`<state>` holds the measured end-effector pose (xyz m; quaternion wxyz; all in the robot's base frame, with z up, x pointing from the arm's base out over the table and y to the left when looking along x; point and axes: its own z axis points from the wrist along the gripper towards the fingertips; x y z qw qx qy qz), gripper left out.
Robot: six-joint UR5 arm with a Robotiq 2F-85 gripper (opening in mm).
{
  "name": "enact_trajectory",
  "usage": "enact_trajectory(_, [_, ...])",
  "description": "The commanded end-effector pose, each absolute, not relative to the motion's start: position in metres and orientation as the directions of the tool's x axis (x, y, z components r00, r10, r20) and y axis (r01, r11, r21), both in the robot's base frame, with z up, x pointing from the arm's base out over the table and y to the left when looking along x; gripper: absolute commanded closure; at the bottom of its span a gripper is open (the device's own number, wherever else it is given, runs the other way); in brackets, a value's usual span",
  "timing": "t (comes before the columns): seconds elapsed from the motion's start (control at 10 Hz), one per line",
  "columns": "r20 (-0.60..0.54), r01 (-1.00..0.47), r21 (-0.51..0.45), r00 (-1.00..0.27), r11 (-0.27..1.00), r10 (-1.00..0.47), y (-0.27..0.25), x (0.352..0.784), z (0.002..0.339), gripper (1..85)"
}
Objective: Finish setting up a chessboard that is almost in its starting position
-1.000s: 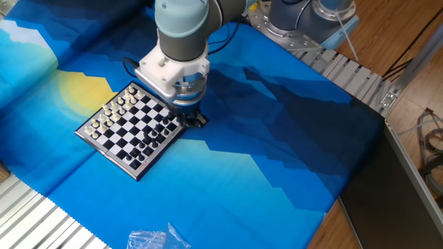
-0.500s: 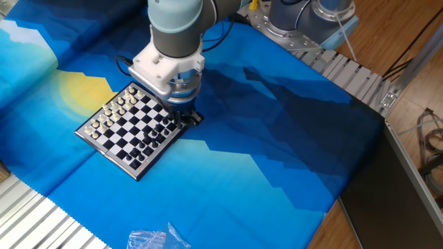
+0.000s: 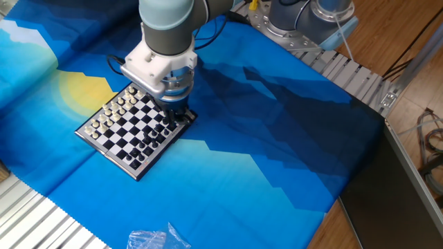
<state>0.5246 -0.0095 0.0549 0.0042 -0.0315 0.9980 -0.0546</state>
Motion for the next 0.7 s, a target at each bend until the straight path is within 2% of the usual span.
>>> enact_trajectory(0.0, [-0.007,-0.064,-0.096,-0.998,0.993,-0.065,-0.0107,0.5266,0.0544,84.7])
enact_trajectory(0.6, [-0.015,-0.068,-0.074,-0.997,0.995,-0.07,-0.012,0.5305,0.0506,84.7])
